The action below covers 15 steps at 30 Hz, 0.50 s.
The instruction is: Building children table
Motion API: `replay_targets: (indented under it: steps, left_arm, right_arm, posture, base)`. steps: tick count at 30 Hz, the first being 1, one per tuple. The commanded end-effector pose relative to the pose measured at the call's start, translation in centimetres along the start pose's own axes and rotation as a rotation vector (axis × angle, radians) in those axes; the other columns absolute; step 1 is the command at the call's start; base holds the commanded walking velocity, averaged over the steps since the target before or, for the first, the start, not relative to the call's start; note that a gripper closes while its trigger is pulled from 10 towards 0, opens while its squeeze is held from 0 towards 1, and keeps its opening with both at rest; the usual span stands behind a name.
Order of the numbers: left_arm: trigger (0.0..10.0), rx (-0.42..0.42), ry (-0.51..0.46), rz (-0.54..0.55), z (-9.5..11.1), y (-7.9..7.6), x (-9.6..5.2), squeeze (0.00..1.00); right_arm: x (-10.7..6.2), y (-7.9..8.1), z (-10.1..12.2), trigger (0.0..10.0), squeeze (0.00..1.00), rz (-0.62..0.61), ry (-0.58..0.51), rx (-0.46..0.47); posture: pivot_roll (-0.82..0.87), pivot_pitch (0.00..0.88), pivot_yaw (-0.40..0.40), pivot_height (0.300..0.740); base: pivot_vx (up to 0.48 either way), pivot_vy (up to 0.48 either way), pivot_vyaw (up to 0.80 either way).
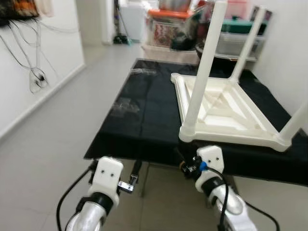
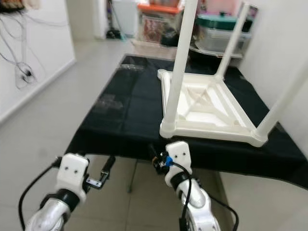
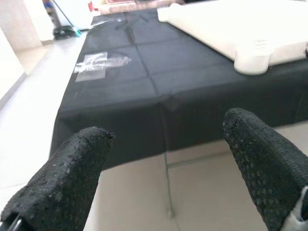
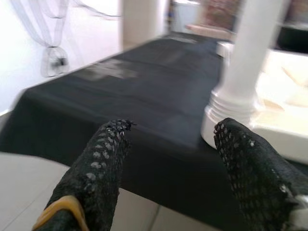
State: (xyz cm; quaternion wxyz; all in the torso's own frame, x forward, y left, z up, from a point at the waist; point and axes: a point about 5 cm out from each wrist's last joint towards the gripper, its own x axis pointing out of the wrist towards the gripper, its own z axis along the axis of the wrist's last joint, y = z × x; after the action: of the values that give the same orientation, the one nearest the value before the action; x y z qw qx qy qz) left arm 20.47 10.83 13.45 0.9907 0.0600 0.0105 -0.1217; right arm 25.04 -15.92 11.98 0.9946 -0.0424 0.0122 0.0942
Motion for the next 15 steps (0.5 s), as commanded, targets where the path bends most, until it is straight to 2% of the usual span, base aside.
replay_targets:
  steps: [1,2,5,11,15]
  left_arm:
    - [10.0,0.012,-0.017,0.002,0.5,0.0,0.1,0.0]
    - [10.0,0.013,-0.025,0.013,0.7,0.1,0.2,0.0]
    - [10.0,0.022,-0.042,0.03,1.1,0.4,0.4,0.0]
    - [10.0,0.04,-0.048,0.054,1.2,0.9,0.6,0.0]
    - [10.0,0.06,-0.052,0.073,1.3,1.1,0.7,0.0]
  right_arm:
    - [-0.1,-0.6,-0.4,10.0,0.0,-0.044,0.026,-0.007]
    - [0.0,-0.7,-0.5,10.0,0.0,-0.05,0.033,-0.007]
    - [0.0,-0.7,-0.7,10.0,0.0,-0.072,0.051,0.013]
    - [0.1,-0.7,-0.6,10.0,0.0,-0.089,0.044,-0.012]
    - [0.3,-0.7,-0.4,10.0,0.0,-0.089,0.035,-0.028]
  posture:
    - [0.11,0.0,-0.045,0.74]
    - [0.12,0.0,-0.045,0.74]
    - [0.12,0.0,-0.044,0.74]
    - [0.11,0.0,-0.044,0.74]
    - [0.11,0.0,-0.043,0.74]
  base:
    - [0.0,0.0,0.0]
    - [0.0,0.0,0.0]
    - [0.0,0.0,-0.8]
    - [0.0,0.0,-0.8]
    - [0.0,0.0,0.0]
